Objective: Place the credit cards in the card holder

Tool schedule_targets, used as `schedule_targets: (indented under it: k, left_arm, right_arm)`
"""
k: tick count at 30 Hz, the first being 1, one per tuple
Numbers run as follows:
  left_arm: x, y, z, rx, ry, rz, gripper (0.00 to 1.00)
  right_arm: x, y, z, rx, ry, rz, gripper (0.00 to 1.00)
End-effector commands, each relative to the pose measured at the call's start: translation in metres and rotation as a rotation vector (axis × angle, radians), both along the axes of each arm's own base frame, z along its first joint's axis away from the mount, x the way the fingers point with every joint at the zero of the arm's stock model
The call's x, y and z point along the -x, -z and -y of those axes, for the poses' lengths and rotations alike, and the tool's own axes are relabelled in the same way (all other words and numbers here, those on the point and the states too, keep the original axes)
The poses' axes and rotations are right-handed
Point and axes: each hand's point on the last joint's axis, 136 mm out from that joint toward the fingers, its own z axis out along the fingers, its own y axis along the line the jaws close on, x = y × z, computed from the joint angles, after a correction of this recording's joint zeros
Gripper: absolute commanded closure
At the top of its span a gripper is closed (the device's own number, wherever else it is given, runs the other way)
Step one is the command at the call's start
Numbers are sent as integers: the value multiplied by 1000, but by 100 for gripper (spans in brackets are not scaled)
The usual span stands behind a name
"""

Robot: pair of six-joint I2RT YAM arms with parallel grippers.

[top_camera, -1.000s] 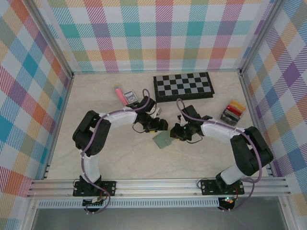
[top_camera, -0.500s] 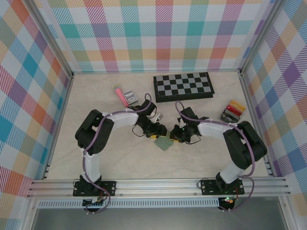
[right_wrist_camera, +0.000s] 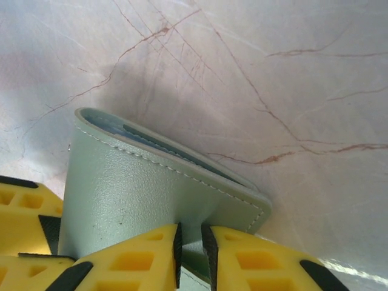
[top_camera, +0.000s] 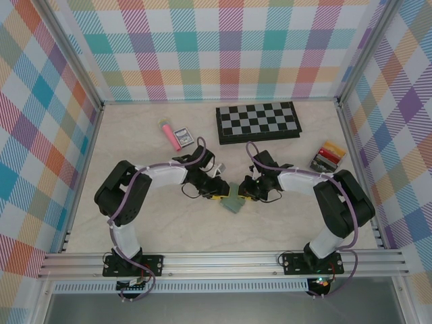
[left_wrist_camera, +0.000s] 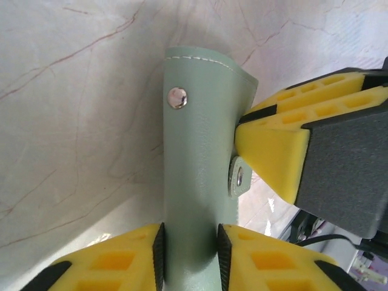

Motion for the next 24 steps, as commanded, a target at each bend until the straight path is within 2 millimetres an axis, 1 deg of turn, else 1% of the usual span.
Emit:
schedule_targets:
  k: [1, 4, 10, 14, 18, 21, 23, 24]
  left_arm:
    - [0, -24, 11, 85, -14, 32, 76]
    - [-3, -28, 12, 106, -43, 42, 83]
    - [-7, -31, 11, 110, -81, 57, 90]
    - [-7, -30, 11, 109, -96, 66, 91]
    - [-6, -24, 8, 87, -112, 68, 91]
    - [-6, -24, 8, 92, -125, 74, 91]
    - [-7, -25, 7, 97, -139, 84, 91]
    - [-7, -25, 8, 99, -140, 87, 91]
  right_arm:
    - [3, 10, 13, 96, -2, -17, 76]
    - [-1, -2, 14, 105, -9, 14, 72]
    - [0, -20, 5, 116, -33, 48, 62]
    - [2, -23, -1, 113, -23, 58, 56]
    - [2, -27, -4, 101, -3, 64, 55]
    - [5, -30, -10, 78, -11, 70, 51]
    - [7, -27, -14, 90, -38, 57, 50]
    - [9, -23, -12, 131, -44, 50, 50]
